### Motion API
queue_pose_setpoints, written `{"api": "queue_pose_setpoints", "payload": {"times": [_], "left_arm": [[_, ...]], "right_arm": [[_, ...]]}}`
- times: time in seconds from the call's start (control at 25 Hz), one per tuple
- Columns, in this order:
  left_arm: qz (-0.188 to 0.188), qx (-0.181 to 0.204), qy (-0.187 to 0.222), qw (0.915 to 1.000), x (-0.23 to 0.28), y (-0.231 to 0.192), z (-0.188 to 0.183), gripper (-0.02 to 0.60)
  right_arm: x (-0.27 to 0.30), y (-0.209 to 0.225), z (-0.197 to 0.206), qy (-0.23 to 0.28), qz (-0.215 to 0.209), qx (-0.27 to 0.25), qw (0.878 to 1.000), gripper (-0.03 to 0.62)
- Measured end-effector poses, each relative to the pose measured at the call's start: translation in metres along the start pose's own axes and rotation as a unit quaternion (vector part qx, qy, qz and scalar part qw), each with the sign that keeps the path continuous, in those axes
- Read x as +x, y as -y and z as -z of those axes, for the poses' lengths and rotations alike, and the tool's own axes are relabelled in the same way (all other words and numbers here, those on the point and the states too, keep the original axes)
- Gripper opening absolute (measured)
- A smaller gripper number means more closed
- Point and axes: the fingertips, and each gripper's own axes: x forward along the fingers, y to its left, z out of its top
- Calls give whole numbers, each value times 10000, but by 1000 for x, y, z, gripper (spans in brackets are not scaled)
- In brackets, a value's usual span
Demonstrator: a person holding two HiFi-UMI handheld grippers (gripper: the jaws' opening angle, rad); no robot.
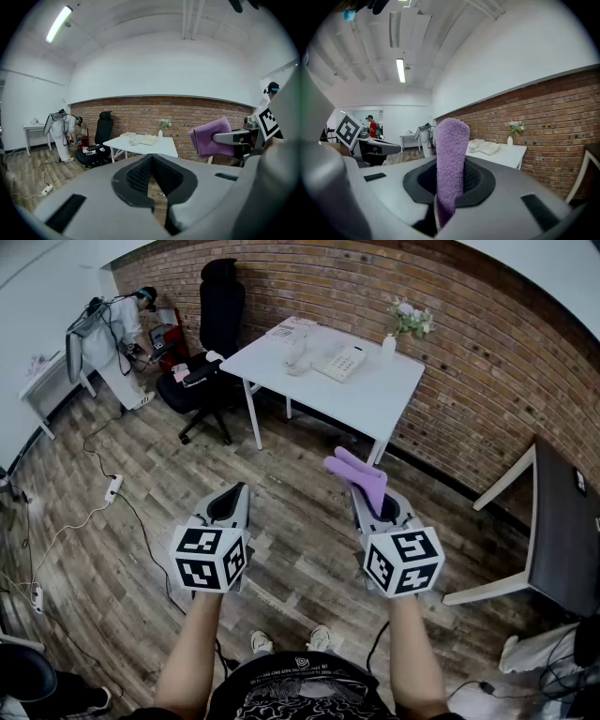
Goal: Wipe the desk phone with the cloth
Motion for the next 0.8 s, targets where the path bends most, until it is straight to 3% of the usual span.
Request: {"api": "queue_pose_setpoints", "payload": {"times": [0.8], "left_arm": [[56,-114,-40,9999,81,35,-12,2]], "right_arm": [[29,77,13,-190,-178,49,9996,43]]}}
